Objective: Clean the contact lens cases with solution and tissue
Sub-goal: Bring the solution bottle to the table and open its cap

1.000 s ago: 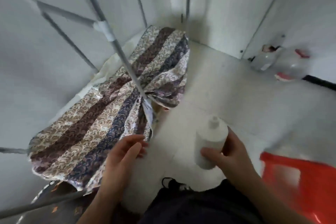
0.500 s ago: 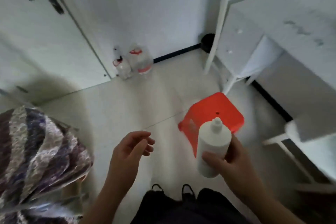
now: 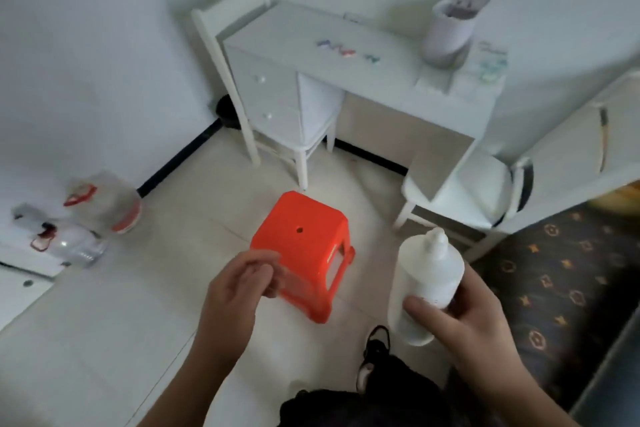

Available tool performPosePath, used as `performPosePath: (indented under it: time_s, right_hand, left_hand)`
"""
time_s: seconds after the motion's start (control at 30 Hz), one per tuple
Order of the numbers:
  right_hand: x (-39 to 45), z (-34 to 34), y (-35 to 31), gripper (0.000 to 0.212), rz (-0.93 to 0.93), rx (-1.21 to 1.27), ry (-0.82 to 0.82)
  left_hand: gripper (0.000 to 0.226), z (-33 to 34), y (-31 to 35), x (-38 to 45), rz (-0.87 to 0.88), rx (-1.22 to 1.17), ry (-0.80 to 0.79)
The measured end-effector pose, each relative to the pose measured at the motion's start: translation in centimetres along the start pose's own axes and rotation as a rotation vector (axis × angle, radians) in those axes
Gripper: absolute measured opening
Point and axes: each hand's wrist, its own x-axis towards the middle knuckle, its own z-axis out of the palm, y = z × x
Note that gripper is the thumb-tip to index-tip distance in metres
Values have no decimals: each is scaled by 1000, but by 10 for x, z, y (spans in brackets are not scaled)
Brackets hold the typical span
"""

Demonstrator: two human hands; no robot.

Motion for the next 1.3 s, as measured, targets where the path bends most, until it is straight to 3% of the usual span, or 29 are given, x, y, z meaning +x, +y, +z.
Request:
performPosePath:
  time_s: [0.37, 0.53, 0.8, 1.03, 1.13, 1.3]
  right_hand:
    - [163, -97, 9, 57, -7, 68, 105]
    - [255, -149, -11, 62, -22, 19, 51]
    - [354, -190, -24, 55, -27, 32, 20]
    - [433, -201, -25, 56, -36, 25, 73]
    - [472, -201, -29, 55, -52, -12, 138]
    - [549, -176, -31, 53, -22, -45, 258]
  left_hand:
    - [23, 143, 38, 159, 39, 68, -134]
    - [33, 195, 65, 226, 50, 58, -62]
    - [24, 244, 78, 300, 54, 22, 12]
    - [27, 304, 90, 397, 43, 10, -133]
    - [16, 347, 103, 450, 71, 45, -340]
    - [23, 365, 108, 543, 159, 185, -556]
